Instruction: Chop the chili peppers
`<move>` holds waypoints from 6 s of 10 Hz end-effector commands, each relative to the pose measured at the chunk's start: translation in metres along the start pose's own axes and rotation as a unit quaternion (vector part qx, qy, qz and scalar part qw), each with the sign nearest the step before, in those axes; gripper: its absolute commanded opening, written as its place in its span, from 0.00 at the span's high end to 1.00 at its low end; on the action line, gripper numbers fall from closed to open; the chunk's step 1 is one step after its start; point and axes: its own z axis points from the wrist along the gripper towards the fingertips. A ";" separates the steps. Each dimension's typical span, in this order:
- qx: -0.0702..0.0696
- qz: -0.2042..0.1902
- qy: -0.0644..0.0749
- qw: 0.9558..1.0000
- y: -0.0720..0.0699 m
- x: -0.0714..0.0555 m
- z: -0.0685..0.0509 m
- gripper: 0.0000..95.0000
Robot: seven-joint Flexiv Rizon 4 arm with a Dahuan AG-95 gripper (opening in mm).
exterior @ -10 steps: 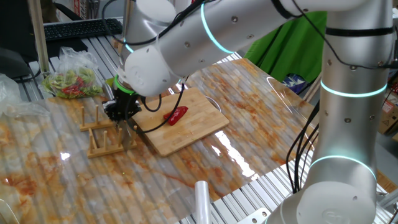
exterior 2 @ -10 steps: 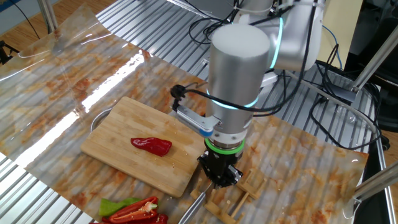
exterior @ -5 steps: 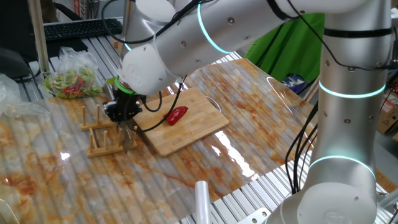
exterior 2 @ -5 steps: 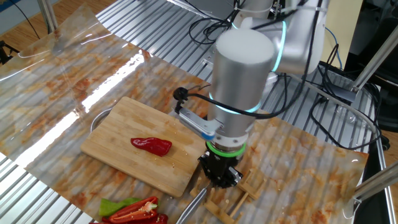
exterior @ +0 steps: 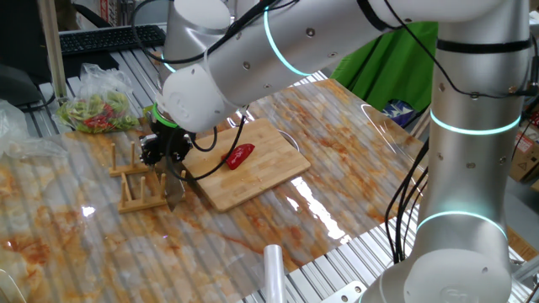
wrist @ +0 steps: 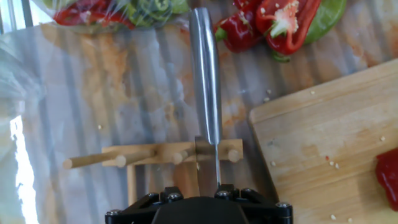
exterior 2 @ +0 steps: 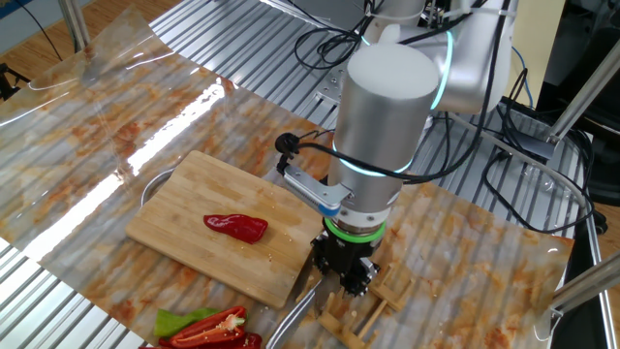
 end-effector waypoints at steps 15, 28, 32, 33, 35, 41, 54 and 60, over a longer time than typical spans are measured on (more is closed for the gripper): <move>-0.001 -0.012 0.004 1.000 0.006 -0.012 -0.001 1.00; 0.003 -0.011 0.002 1.000 0.006 -0.012 0.003 1.00; 0.004 -0.010 0.005 1.000 0.007 -0.011 0.007 1.00; 0.001 -0.010 0.002 1.000 0.008 -0.011 0.007 1.00; 0.010 -0.013 0.000 1.000 0.006 -0.011 0.012 1.00; 0.016 0.002 0.004 1.000 0.016 -0.009 -0.009 1.00; 0.031 0.030 0.041 0.998 0.010 -0.002 -0.107 1.00; 0.034 -0.010 0.036 0.999 -0.031 -0.021 -0.146 1.00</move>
